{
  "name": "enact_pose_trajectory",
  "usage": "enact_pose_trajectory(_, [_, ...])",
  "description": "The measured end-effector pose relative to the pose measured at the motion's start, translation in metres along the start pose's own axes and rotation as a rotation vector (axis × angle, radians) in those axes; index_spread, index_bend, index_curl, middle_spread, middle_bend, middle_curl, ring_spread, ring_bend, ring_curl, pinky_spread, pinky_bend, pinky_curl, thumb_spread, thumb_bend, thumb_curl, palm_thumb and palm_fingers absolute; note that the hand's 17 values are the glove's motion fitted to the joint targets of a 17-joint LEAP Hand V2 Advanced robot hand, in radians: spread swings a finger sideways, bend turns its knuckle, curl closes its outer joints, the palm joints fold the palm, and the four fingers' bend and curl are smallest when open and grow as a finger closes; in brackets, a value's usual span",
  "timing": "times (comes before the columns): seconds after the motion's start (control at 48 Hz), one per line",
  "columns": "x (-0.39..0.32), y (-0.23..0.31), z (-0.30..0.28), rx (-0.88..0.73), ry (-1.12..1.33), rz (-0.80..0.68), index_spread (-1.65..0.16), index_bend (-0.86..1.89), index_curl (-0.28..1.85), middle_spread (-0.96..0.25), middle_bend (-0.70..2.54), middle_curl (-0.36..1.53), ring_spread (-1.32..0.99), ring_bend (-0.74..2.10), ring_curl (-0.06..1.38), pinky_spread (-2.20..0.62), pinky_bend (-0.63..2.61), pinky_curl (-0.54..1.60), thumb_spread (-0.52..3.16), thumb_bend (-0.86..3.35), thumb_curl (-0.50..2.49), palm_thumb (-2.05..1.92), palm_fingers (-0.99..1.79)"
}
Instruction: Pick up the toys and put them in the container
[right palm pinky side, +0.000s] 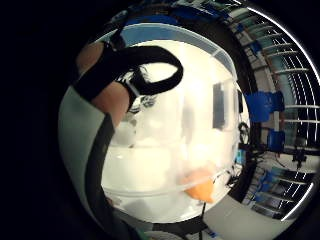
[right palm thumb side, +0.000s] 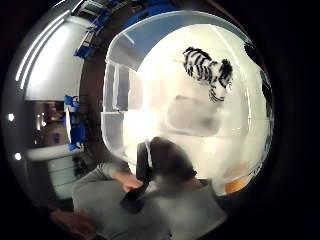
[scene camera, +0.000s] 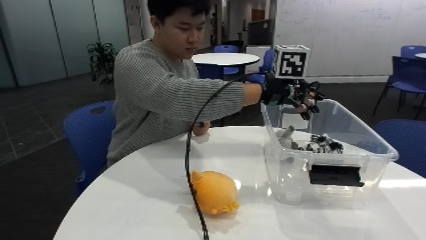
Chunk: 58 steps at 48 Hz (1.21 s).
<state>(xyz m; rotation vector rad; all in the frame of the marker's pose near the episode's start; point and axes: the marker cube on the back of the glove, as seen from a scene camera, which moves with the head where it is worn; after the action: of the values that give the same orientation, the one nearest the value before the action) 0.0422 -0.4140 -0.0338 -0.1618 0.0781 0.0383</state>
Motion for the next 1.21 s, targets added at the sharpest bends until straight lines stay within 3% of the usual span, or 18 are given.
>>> enact_pose_trajectory(0.271, [0.114,0.106,-0.023,0.028,-0.006,0.09,-0.35,0.13,0.18,-0.18,0.13,0.45,-0.2,0.99,0.38,-0.09,1.46,0.44,1.2,-0.05,0.5,-0.05,-0.14])
enact_pose_trajectory(0.354, [0.164,0.142,-0.01,0.018,0.089,0.25,-0.35,0.15,0.19,-0.17,0.13,0.42,-0.2,0.95,0.36,-0.07,1.43,0.42,1.22,-0.04,0.46,-0.05,-0.14])
enact_pose_trajectory(0.417, [0.187,0.165,-0.001,0.008,-0.019,0.343,-0.35,0.16,0.2,-0.17,0.13,0.4,-0.19,0.91,0.35,-0.06,1.4,0.41,1.23,-0.04,0.43,-0.05,-0.15])
enact_pose_trajectory(0.542, [0.21,0.199,0.033,-0.037,-0.105,0.417,-0.36,0.15,0.22,-0.16,0.13,0.37,-0.18,0.86,0.33,-0.03,1.36,0.39,1.25,-0.04,0.39,-0.04,-0.15])
enact_pose_trajectory(0.792, [0.208,0.235,0.155,-0.309,-0.015,0.47,-0.36,0.15,0.24,-0.15,0.14,0.33,-0.15,0.74,0.29,0.0,1.31,0.36,1.27,-0.02,0.35,-0.01,-0.15])
enact_pose_trajectory(1.022, [0.205,0.236,0.181,-0.262,0.054,0.482,-0.39,0.18,0.26,-0.16,0.2,0.33,-0.11,0.58,0.24,0.0,1.3,0.35,1.3,0.02,0.36,0.11,-0.02])
enact_pose_trajectory(1.209, [0.205,0.231,0.181,-0.191,0.089,0.465,-0.41,0.2,0.29,-0.19,0.24,0.35,-0.14,0.68,0.25,-0.03,1.22,0.32,1.34,0.04,0.39,0.2,0.2])
